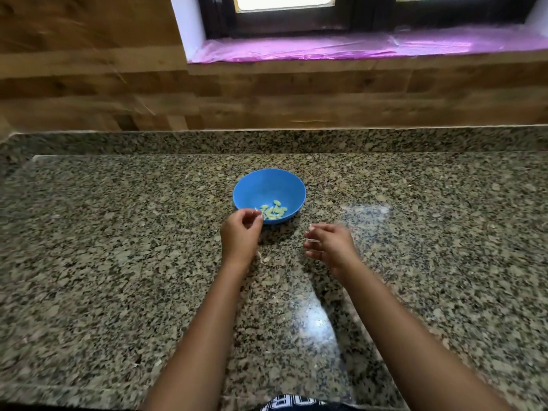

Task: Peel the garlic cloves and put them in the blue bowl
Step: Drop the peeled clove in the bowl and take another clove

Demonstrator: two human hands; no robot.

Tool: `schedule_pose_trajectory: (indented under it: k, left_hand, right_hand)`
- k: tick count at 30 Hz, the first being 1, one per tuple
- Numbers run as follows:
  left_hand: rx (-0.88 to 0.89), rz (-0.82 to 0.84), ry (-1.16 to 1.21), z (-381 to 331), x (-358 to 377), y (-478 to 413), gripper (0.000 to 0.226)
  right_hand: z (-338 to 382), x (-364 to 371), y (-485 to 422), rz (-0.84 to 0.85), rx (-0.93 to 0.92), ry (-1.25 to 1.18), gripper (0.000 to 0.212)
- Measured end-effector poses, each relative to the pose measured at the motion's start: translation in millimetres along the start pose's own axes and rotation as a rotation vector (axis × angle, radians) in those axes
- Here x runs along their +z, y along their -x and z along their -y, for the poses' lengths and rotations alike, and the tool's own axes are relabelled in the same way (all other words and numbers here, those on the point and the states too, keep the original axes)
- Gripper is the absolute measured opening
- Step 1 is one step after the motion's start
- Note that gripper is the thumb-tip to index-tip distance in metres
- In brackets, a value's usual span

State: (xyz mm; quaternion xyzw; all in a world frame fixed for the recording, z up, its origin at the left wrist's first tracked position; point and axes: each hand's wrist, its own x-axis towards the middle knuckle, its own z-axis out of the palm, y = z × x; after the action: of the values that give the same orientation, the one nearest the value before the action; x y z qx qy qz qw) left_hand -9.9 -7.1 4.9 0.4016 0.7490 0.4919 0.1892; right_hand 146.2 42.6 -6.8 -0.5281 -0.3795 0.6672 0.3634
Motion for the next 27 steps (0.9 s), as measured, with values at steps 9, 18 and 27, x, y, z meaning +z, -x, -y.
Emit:
schedule_pose_trajectory:
  k: [9,18,27]
  left_hand:
    - [0.033,0.298,-0.427,44.2,4.1,18.2,0.027]
    - [0.008,0.294,-0.272,44.5,11.4,22.8,0.009]
    - [-0.515,0.358,0.831,15.9,12.5,42.2,0.009]
  right_hand:
    - [-26.7,9.8,3.8,-0.042,-0.032,0.23,0.009]
    - [-19.1,15.9,18.9,0.026,-0.065,0.365,0.02]
    - [-15.8,21.4,44.7,0.109,-0.064,0.066,0.012]
